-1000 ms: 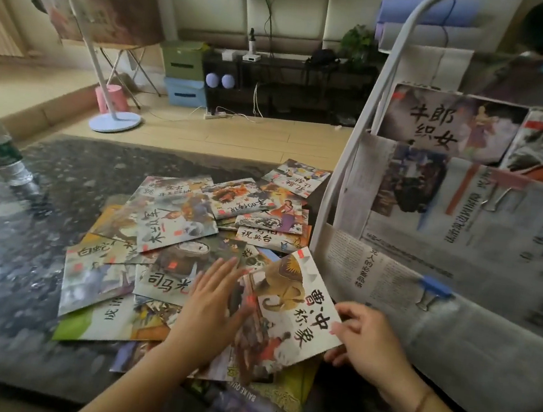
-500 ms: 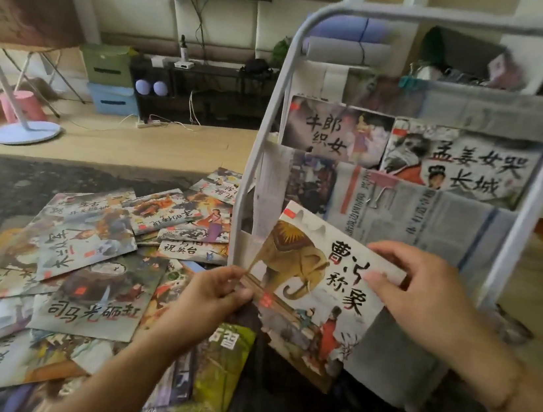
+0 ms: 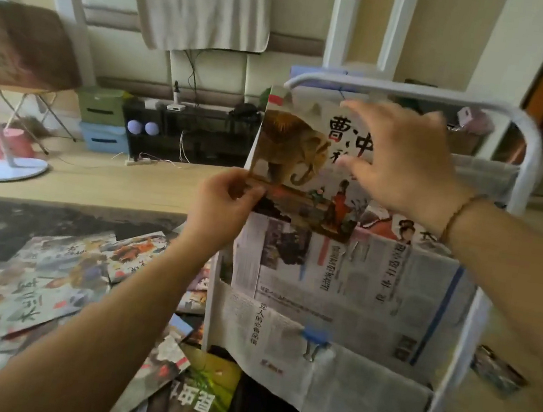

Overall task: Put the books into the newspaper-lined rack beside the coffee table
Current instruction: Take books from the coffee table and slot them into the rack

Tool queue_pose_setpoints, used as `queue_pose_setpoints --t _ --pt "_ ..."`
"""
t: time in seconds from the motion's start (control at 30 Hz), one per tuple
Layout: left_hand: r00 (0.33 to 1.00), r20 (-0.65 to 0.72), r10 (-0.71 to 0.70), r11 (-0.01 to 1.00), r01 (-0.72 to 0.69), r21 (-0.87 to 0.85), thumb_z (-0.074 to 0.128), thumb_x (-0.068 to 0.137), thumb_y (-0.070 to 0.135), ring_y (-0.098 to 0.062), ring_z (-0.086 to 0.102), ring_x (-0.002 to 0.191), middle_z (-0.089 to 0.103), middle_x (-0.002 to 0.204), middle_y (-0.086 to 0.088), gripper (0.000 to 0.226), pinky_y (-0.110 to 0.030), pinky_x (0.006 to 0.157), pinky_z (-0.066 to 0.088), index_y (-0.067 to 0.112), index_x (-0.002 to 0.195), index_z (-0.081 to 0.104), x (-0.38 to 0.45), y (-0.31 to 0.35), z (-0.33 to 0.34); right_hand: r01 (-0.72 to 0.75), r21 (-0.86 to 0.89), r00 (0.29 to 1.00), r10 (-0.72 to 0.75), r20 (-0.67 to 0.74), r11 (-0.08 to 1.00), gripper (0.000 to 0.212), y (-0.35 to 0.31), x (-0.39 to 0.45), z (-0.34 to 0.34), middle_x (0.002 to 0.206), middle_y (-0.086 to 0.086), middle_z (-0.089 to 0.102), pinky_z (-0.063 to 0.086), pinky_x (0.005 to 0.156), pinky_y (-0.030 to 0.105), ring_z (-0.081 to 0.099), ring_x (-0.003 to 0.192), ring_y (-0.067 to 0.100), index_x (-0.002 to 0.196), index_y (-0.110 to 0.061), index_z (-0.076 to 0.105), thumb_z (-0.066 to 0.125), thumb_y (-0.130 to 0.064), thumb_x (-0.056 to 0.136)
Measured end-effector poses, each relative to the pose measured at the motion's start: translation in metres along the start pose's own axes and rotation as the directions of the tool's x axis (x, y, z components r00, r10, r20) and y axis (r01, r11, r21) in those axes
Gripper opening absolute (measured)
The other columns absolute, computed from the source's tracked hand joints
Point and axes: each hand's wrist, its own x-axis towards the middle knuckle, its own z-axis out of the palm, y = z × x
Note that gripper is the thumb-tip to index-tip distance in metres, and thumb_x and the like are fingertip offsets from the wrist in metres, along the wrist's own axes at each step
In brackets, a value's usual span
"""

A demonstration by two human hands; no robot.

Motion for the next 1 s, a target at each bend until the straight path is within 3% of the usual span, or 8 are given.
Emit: queue_pose_setpoints --t 0.07,0.13,0.23,0.33,0.47,0.63,0.8,1.0 --pt "0.997 -0.027 0.077 0.988 -0.073 0.139 0.066 0.092 0.018 0.012 0.061 0.074 0.065 0.081 0.018 0.007 -0.006 0.067 0.049 0.023 0.095 0.068 0.021 0.01 0.0 0.008 -0.054 1.0 -0.009 -0.015 0.999 0.069 0.007 0.018 0.001 0.132 0.004 0.056 0.034 0.096 0.047 0.055 0.114 0.028 0.144 -0.025 0.036 0.065 -0.047 0.086" --pt "0.991 -0.047 0.124 0.961 -0.108 0.254 0.068 0.09 0.02 0.009 0.057 0.069 0.059 0.076 0.023 0.009 -0.005 0.061 0.044 0.023 0.098 0.07 0.037 0.015 0.001 0.005 -0.063 1.0 -0.005 -0.014 0.998 0.068 0.013 0.033 0.005 0.137 0.003 0.053 0.033 0.098 0.047 0.053 0.118 0.028 0.145 -0.027 0.034 0.064 -0.048 0.087" --pt "0.99 -0.058 0.129 0.936 -0.102 0.337 0.07 0.089 0.024 0.004 0.055 0.076 0.059 0.078 0.02 0.021 -0.012 0.071 0.044 0.021 0.109 0.068 0.054 0.014 0.003 0.012 -0.058 1.0 -0.013 -0.023 0.998 0.069 0.02 0.047 0.011 0.137 0.001 0.054 0.032 0.101 0.048 0.054 0.119 0.027 0.144 -0.03 0.034 0.064 -0.05 0.086" --pt "0.985 -0.004 0.172 0.876 -0.151 0.459 0.069 0.088 0.03 -0.017 0.059 0.1 0.067 0.094 0.009 0.045 -0.042 0.095 0.046 0.023 0.13 0.054 0.061 0.007 0.008 0.04 -0.084 0.999 -0.042 -0.029 0.996 0.067 0.023 0.054 0.018 0.136 0.0 0.054 0.031 0.101 0.049 0.053 0.119 0.026 0.144 -0.028 0.035 0.064 -0.049 0.086" --pt "0.972 0.019 0.236 0.769 -0.198 0.607 0.071 0.085 0.032 -0.024 0.038 0.123 0.049 0.131 -0.004 0.065 -0.039 0.104 0.032 0.022 0.142 0.041 0.059 -0.006 0.017 0.067 -0.127 0.997 -0.07 -0.016 0.99 0.066 0.024 0.048 0.036 0.133 0.0 0.055 0.03 0.099 0.046 0.052 0.119 0.024 0.144 -0.026 0.034 0.06 -0.048 0.088" --pt "0.967 0.05 0.251 0.732 -0.223 0.644 0.072 0.082 0.039 -0.029 0.02 0.132 0.023 0.147 -0.005 0.092 -0.044 0.11 0.026 0.028 0.154 0.017 0.057 -0.022 0.022 0.121 -0.289 0.992 -0.129 -0.008 0.95 0.062 0.019 0.03 0.054 0.121 0.005 0.059 0.032 0.093 0.046 0.05 0.111 0.029 0.139 -0.021 0.041 0.059 -0.05 0.087" --pt "0.968 0.081 0.239 0.695 -0.229 0.682 0.072 0.082 0.04 -0.03 0.011 0.138 0.011 0.155 -0.005 0.09 -0.048 0.115 0.02 0.037 0.153 0.016 0.056 -0.024 0.024 0.136 -0.399 0.991 -0.13 0.044 0.907 0.055 0.009 0.009 0.071 0.119 0.006 0.058 0.029 0.098 0.051 0.047 0.113 0.032 0.127 -0.021 0.054 0.061 -0.053 0.083" --pt "0.958 0.138 0.252 0.696 -0.279 0.662 0.059 0.093 0.038 -0.028 0.009 0.139 0.012 0.155 -0.001 0.05 -0.05 0.116 0.017 0.036 0.14 0.044 0.046 -0.029 0.023 0.159 -0.446 0.987 -0.142 0.07 0.881 0.042 0.008 -0.005 0.077 0.117 0.007 0.06 0.03 0.1 0.054 0.047 0.113 0.033 0.122 -0.02 0.06 0.059 -0.045 0.087"
